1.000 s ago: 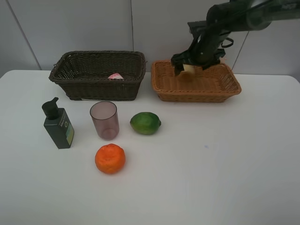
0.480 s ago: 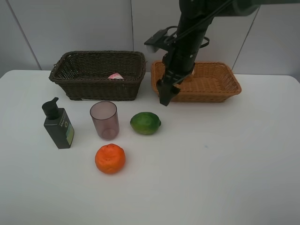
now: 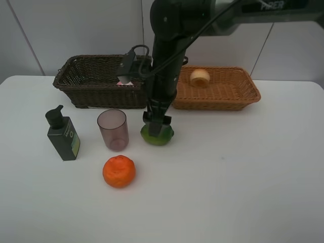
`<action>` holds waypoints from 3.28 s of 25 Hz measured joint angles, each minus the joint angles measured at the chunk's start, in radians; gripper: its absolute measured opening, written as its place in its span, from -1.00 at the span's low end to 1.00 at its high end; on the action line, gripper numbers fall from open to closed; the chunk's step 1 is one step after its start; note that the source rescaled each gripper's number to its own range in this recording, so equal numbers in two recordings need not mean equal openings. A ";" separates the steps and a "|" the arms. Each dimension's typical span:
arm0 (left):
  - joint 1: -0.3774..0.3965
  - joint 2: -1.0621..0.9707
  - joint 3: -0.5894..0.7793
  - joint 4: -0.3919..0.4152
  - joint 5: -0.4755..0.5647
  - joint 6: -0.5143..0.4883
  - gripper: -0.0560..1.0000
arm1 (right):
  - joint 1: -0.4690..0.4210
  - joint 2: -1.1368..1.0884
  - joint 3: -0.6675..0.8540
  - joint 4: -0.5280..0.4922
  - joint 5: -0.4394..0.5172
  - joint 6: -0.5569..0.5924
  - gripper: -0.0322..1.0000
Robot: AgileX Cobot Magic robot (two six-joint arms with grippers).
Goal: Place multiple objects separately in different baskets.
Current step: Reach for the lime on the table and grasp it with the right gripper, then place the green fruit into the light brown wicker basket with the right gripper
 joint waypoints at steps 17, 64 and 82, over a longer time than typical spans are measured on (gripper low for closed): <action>0.000 0.000 0.000 0.000 0.000 0.000 0.94 | 0.001 0.107 0.000 -0.024 -0.091 0.017 0.97; 0.000 0.000 0.000 0.000 0.000 0.000 0.94 | -0.002 0.192 0.000 -0.078 -0.167 0.037 -0.09; 0.000 0.000 0.000 0.000 0.000 0.000 0.94 | -0.087 0.005 0.000 -0.048 -0.108 0.697 -0.09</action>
